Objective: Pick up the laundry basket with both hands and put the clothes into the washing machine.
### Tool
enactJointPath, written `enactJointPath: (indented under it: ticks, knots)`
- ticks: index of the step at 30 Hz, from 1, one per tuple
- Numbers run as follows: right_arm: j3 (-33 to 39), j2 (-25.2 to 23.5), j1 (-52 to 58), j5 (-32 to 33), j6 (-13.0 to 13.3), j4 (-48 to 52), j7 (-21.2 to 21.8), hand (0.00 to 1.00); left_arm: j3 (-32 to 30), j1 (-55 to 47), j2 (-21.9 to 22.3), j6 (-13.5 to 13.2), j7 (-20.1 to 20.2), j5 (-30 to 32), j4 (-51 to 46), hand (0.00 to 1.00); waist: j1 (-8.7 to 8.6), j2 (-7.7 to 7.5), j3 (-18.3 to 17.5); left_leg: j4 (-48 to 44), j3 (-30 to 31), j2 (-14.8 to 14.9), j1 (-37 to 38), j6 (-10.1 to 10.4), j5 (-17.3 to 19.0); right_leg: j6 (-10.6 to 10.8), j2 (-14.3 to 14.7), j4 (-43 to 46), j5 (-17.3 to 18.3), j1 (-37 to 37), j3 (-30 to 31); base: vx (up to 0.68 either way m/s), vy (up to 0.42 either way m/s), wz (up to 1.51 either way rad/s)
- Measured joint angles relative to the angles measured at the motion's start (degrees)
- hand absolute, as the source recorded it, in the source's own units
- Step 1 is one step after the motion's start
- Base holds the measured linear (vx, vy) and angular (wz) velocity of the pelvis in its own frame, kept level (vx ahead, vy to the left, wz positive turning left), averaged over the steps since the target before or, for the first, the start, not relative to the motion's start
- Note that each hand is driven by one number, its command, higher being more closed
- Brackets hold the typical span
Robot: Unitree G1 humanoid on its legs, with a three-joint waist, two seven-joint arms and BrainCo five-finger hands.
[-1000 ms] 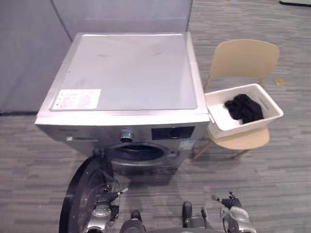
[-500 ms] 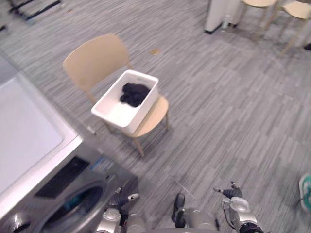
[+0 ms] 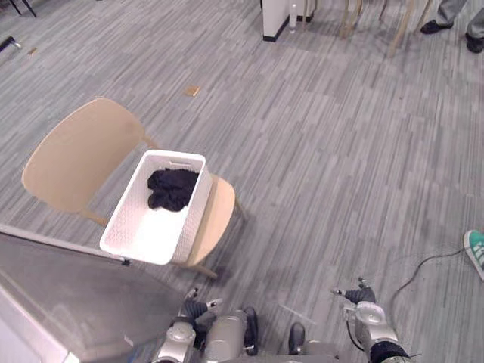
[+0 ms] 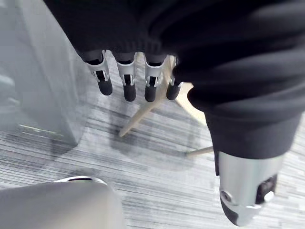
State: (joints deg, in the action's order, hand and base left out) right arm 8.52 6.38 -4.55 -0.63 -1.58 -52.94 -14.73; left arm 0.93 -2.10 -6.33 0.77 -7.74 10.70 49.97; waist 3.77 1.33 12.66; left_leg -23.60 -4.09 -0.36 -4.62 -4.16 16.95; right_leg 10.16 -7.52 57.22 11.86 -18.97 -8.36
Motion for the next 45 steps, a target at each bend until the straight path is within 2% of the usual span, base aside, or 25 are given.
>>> enactJointPath:
  ticks: [2,3,4,5,6,7,8,9,11,13,14,15,16,17,20,25,28,29,31,32,33,35,36,40,45]
  knots:
    - [0.0,0.25,-0.16,-0.03,0.05,0.49,-0.01,0.0,0.02,-0.17,0.04,0.09,-0.13,-0.01,-0.05,0.0,0.0,0.55,0.34,1.58,3.24,0.09,4.85,-0.04,0.02,-4.56,-2.46,-1.4,2.34,-1.53,-3.75,0.49,0.002,0.85]
    - [-0.03,0.31,-0.2,-0.02,0.21,0.48,0.07,0.0,-0.29,0.07,0.23,0.11,-0.16,0.0,0.01,0.0,0.0,1.17,0.73,2.51,4.94,0.44,7.28,-0.02,0.02,-6.33,-2.41,-7.72,3.32,-2.06,-5.6,0.52,-0.035,0.7]
    - [-0.03,0.33,-0.52,-0.02,0.27,0.56,0.15,0.0,-0.72,0.1,0.32,0.1,-0.17,-0.01,0.02,0.0,0.01,1.6,0.94,2.81,5.85,0.75,8.04,0.0,0.02,-6.65,-2.04,-11.34,3.46,-2.57,-5.81,0.52,-0.086,0.65]
    - [-0.04,0.73,-1.21,0.03,0.49,0.97,0.23,0.0,-1.22,0.75,0.62,0.13,-0.2,0.0,0.19,0.0,-0.13,1.98,0.95,2.79,7.47,2.42,9.0,1.8,0.98,-6.92,0.64,-21.39,2.13,-3.91,-4.01,0.5,-0.137,0.76]
    - [0.01,0.84,-1.11,0.05,0.59,1.72,0.19,0.0,-1.13,1.09,0.39,0.07,-0.14,0.01,0.31,0.0,-0.28,1.83,0.92,2.62,9.24,3.0,9.27,4.01,1.84,-6.73,3.27,-33.79,-3.71,-4.3,-0.19,0.5,-0.164,0.9]
    - [0.05,0.76,-0.67,0.07,0.64,1.94,0.13,0.0,-1.18,1.15,0.17,0.0,-0.15,0.04,0.37,0.0,-0.48,1.14,0.65,2.43,10.12,2.86,9.41,5.28,2.6,-6.84,3.69,-41.32,-9.01,-3.66,2.49,0.6,-0.268,1.1]
    - [0.28,1.42,-0.46,0.05,0.52,1.62,0.15,0.0,-1.55,1.7,0.91,0.05,-0.24,0.1,1.47,0.0,-1.24,2.37,1.22,1.42,12.79,3.69,9.92,7.72,4.28,-6.66,4.3,-44.27,-18.91,-2.12,4.14,0.57,-0.241,0.94]
    - [1.41,1.65,-1.56,0.09,0.36,1.79,-0.09,0.0,-1.55,1.63,2.33,-0.2,-0.1,0.13,1.91,0.0,-1.33,3.17,1.19,0.39,13.59,5.06,8.9,9.76,2.69,-7.97,4.55,-42.34,-16.88,-2.36,3.43,0.47,-0.198,0.84]
    - [2.44,1.93,-1.22,0.09,0.48,3.03,-0.09,0.0,-1.64,1.96,4.22,-0.17,-0.09,0.13,2.49,0.0,-1.53,2.67,1.49,-0.72,14.03,5.49,7.41,11.05,2.43,-8.96,1.9,-38.56,-12.69,-0.58,-0.3,0.38,-0.15,1.21]
    - [2.46,1.57,1.02,0.13,0.59,4.78,-0.18,0.0,-1.63,2.25,5.39,-0.53,-0.09,0.07,2.32,0.0,-1.6,2.15,1.89,-7.61,12.34,6.58,1.67,11.14,2.38,-9.33,-0.79,-38.84,-10.79,5.21,-5.2,0.34,-0.107,1.99]
    - [1.97,1.07,1.69,0.16,1.18,5.32,-0.19,0.0,-1.63,2.3,5.35,-1.08,-0.14,0.0,1.79,0.0,-1.37,0.78,2.19,-9.99,7.92,7.72,-3.21,10.9,2.02,-8.42,-2.43,-39.48,-9.95,8.91,-8.19,0.21,0.003,2.03]
    - [1.72,0.95,1.4,0.24,1.31,5.46,-0.14,0.0,-1.29,1.87,5.12,-1.11,-0.11,-0.09,0.9,0.0,-1.18,1.2,1.75,-6.82,1.46,9.22,-6.95,9.94,-0.81,-7.3,-3.44,-39.46,-9.2,11.26,-11.11,0.19,0.022,1.89]
    - [1.75,1.56,1.2,0.32,1.47,5.71,-0.16,0.0,-0.86,1.78,5.13,-1.12,-0.15,-0.33,0.59,0.0,-1.23,1.95,1.29,-4.15,-1.72,9.87,-8.54,8.33,-7.37,-6.56,-3.19,-39.47,-8.65,12.16,-12.63,0.18,0.047,1.57]
    - [1.73,1.43,0.59,0.43,1.56,5.37,-0.11,0.0,-0.18,1.66,4.45,-1.14,-0.18,-1.11,0.42,0.0,-0.75,0.88,0.66,-3.79,-6.51,9.98,-9.02,7.32,-7.08,-4.8,-4.02,-40.32,-6.68,13.78,-14.29,0.15,0.047,1.16]
    - [3.57,0.89,-1.0,0.6,1.76,4.79,-0.12,0.0,1.01,1.76,2.7,-1.02,-0.34,-1.5,0.14,0.0,0.24,-0.44,0.03,3.35,-10.75,6.03,-8.85,4.42,-10.23,-3.69,-7.1,-44.52,-6.23,17.29,-20.87,0.14,0.089,1.38]
    - [5.02,0.72,-1.22,0.44,1.38,3.75,-0.05,0.0,1.17,0.86,1.1,-1.05,-1.12,-1.66,0.39,0.0,0.21,-0.49,0.02,10.19,-8.33,2.39,-5.29,3.84,-13.16,-3.19,-8.95,-44.7,-6.6,22.0,-26.21,0.07,0.046,0.8]
    - [5.0,1.31,-2.29,-0.31,1.14,3.72,-0.1,0.0,0.78,0.86,1.03,-1.15,-1.07,-1.61,1.82,0.0,-0.31,-0.56,0.02,12.95,-8.27,1.36,-3.06,3.51,-12.91,-3.14,-12.67,-32.44,-6.53,17.67,-24.08,0.02,0.081,0.16]
    - [4.63,1.35,-2.26,-0.86,1.07,3.74,-0.11,0.0,0.82,0.8,0.42,-1.14,-1.07,-1.58,1.77,0.0,-0.74,-1.49,0.18,14.15,-7.02,0.62,-1.8,2.54,-12.48,-3.85,-14.95,-23.12,-6.82,13.55,-18.75,0.03,0.052,0.4]
    - [3.71,0.91,-2.22,-1.97,0.99,4.1,-0.14,0.0,0.83,0.6,-1.28,-0.99,-1.11,-1.52,1.89,0.0,-2.03,-2.74,0.3,14.27,-5.15,0.05,-1.15,1.93,-12.52,-4.65,-12.49,-18.32,-1.9,9.52,-8.47,0.03,-0.032,0.57]
    - [2.99,1.16,-2.24,-2.4,0.99,5.69,-0.22,0.0,0.73,0.35,-1.37,-1.0,-1.16,-1.52,1.9,0.0,-2.6,-3.03,0.23,14.67,-3.62,0.26,-0.87,1.81,-12.44,-4.5,-9.15,-20.52,0.58,8.45,-3.54,0.03,-0.074,0.57]
    - [2.28,1.47,-2.17,-2.91,1.04,8.48,-0.28,0.0,0.67,-0.05,-1.79,-1.02,-1.26,-1.52,1.85,0.0,-3.02,-2.96,0.26,14.82,-2.34,0.36,-0.71,1.94,-12.52,-4.48,-5.82,-24.61,1.3,7.81,0.46,0.03,-0.081,0.55]
    - [2.02,2.23,-1.14,-4.69,1.1,14.03,-0.63,0.0,0.68,-0.2,-2.06,-1.04,-1.25,-1.51,1.85,0.0,-3.16,-3.26,0.04,14.19,-0.66,-0.27,-1.06,2.79,-12.84,-4.84,-2.65,-34.94,-0.07,8.71,5.02,0.05,-0.126,0.77]
    - [1.7,3.57,-0.45,-5.87,1.12,17.56,-0.86,0.0,0.68,-0.07,-1.9,-1.09,-1.3,-1.47,2.29,0.0,-3.34,-3.02,-0.13,12.97,1.4,-0.83,-1.87,3.53,-12.51,-4.44,-2.65,-37.33,-2.81,9.33,4.48,0.07,-0.149,0.84]
    - [-1.89,7.05,-0.58,-11.07,1.58,27.88,0.02,0.0,0.6,-1.34,-0.92,-1.33,-1.19,-1.41,2.26,0.0,-3.03,-0.66,-1.93,14.8,3.21,1.35,-2.38,5.07,-13.49,-5.51,-0.37,-41.33,-4.02,10.9,1.51,0.1,-0.124,0.29]
    - [-8.56,10.9,-0.59,-16.25,3.56,32.13,3.84,0.0,0.59,-1.69,-1.19,-1.51,-1.05,-0.99,2.31,0.0,-2.75,-1.58,-2.84,17.12,5.8,2.17,-0.12,6.08,-14.16,-5.84,0.79,-45.63,-4.67,15.5,-1.69,0.09,-0.083,0.27]
